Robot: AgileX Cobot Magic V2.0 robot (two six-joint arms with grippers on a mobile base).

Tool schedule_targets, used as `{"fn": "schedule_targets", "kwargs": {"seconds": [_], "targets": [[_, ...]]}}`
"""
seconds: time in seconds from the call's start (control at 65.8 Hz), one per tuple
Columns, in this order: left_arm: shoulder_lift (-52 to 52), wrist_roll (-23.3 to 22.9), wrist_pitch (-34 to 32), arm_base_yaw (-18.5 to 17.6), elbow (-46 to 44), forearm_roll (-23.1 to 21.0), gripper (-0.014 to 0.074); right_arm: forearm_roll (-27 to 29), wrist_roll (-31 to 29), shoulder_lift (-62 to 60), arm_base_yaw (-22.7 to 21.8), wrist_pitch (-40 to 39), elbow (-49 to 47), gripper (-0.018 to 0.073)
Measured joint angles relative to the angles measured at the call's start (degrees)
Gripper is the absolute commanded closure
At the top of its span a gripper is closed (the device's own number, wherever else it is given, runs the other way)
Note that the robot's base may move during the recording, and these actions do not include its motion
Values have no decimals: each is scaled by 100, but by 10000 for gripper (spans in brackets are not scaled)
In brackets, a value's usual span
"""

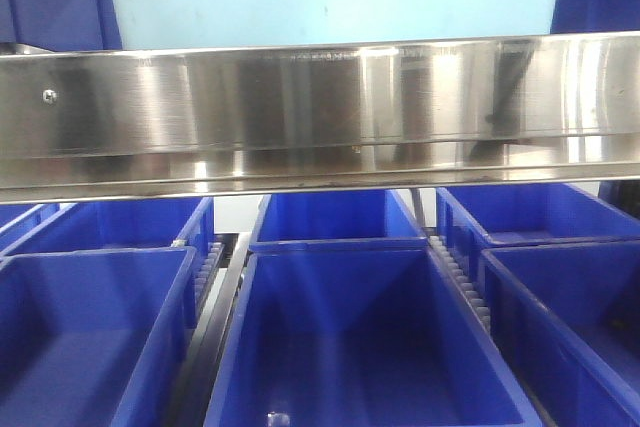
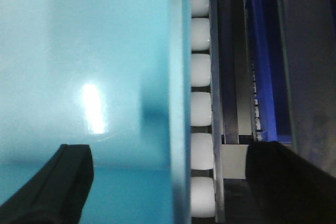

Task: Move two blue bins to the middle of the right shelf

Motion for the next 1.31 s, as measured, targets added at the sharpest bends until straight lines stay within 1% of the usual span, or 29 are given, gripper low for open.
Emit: {"fn": "schedule_targets", "kwargs": {"seconds": [0.228,0.441,0.547,0.593,0.653,0.729,0.745,0.775,0.79,0.805,0.836,0.851,0.912,0.957,1.018,1.307], "targets": [[-21,43,0,91,252,-141,199,45,-62,0,0,0,0,84],[-21,43,0,105,252,-248,251,45,-72,0,0,-8,0,84],[-21,43,0,105,252,-257,260,45,-72,0,0,-8,0,85],[-21,43,0,105,252,-257,260,45,-72,0,0,-8,0,99],[-21,43,0,105,252,-257,260,45,-83,0,0,-8,0,159],[-21,43,0,105,252,-283,300,45,-83,0,0,-8,0,296],[-21,43,0,105,252,-283,324,45,-91,0,0,-8,0,343],[-21,43,0,105,252,-291,363,45,-91,0,0,-8,0,410],[-21,43,0,105,252,-291,395,45,-91,0,0,-8,0,462],[-21,43,0,105,252,-296,416,45,-91,0,0,-8,0,480],[-21,43,0,105,252,-296,451,45,-91,0,0,-8,0,568],[-21,43,0,105,252,-296,485,45,-91,0,0,-8,0,603],[-21,49,0,105,252,-305,573,23,-91,10,0,19,0,730],[-21,74,13,105,252,-332,641,-24,-91,26,-3,19,0,722],[-21,87,13,105,252,-318,707,-24,-91,34,-3,19,0,722],[-21,187,13,105,252,-339,707,9,-248,34,-3,8,0,722]]}}
